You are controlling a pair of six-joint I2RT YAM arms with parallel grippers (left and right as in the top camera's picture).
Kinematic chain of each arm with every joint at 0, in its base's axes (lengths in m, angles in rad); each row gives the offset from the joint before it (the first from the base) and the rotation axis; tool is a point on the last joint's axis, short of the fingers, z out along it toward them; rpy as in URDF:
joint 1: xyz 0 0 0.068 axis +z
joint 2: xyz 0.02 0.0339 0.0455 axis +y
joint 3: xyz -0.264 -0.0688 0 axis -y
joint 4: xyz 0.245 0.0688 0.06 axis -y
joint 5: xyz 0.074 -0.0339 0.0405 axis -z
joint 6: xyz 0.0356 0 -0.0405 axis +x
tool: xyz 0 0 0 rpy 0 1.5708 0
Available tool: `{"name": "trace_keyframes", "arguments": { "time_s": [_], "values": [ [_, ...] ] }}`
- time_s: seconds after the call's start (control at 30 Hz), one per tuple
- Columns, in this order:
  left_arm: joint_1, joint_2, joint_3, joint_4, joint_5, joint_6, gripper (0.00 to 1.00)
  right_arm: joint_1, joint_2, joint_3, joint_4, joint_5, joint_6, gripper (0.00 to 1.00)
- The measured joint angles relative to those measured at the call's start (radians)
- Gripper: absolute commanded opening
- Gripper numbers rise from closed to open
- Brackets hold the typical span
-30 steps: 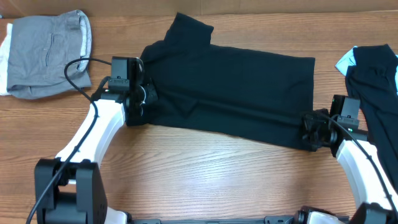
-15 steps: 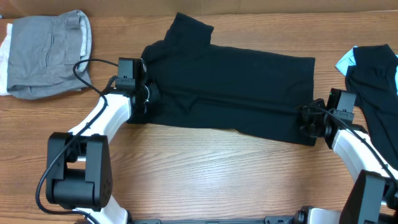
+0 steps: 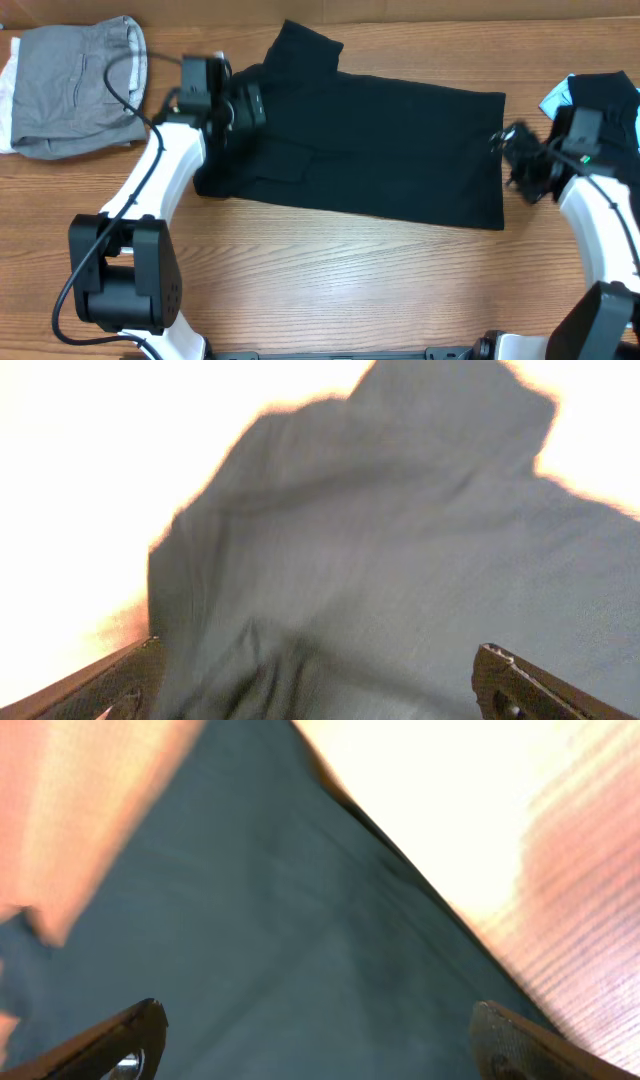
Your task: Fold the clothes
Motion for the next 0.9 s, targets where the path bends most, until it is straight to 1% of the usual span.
{"name": "trace_keyframes", "arguments": {
  "time_s": [0.03,0.07,0.17,0.2,0.3,0.4,0.47,0.57,0.67,0.9],
  "values": [
    [0.000,0.000,0.051,-0.011,0.001,0.016,0.84,0.000,0.000,0.056,-0.024,0.001,-0.024,1.00],
    [0.000,0.000,0.093,-0.019,0.004,0.035,0.85,0.000,0.000,0.103,-0.045,0.000,-0.042,1.00],
    [0.001,0.000,0.232,-0.043,0.043,0.106,0.98,0.002,0.000,0.217,-0.092,-0.001,-0.095,1.00],
    [0.001,0.002,0.279,-0.049,0.061,0.128,1.00,0.003,0.000,0.238,-0.100,0.000,-0.109,1.00],
    [0.001,0.024,0.422,-0.077,0.099,0.188,1.00,0.013,0.000,0.258,-0.142,0.000,-0.141,1.00],
    [0.001,0.085,0.586,-0.169,0.124,0.246,1.00,0.035,0.004,0.258,-0.216,0.001,-0.164,1.00],
    [0.001,0.184,0.750,-0.243,0.140,0.293,1.00,0.051,0.012,0.258,-0.245,0.000,-0.180,1.00],
    [0.001,0.317,0.896,-0.266,0.151,0.325,1.00,0.083,0.039,0.258,-0.282,0.000,-0.200,1.00],
    [0.001,0.454,0.960,-0.249,0.155,0.341,1.00,0.116,0.069,0.258,-0.304,0.000,-0.210,1.00],
    [0.001,0.707,0.961,-0.197,0.172,0.334,0.99,0.168,0.080,0.258,-0.381,0.002,-0.238,1.00]
  ]
}}
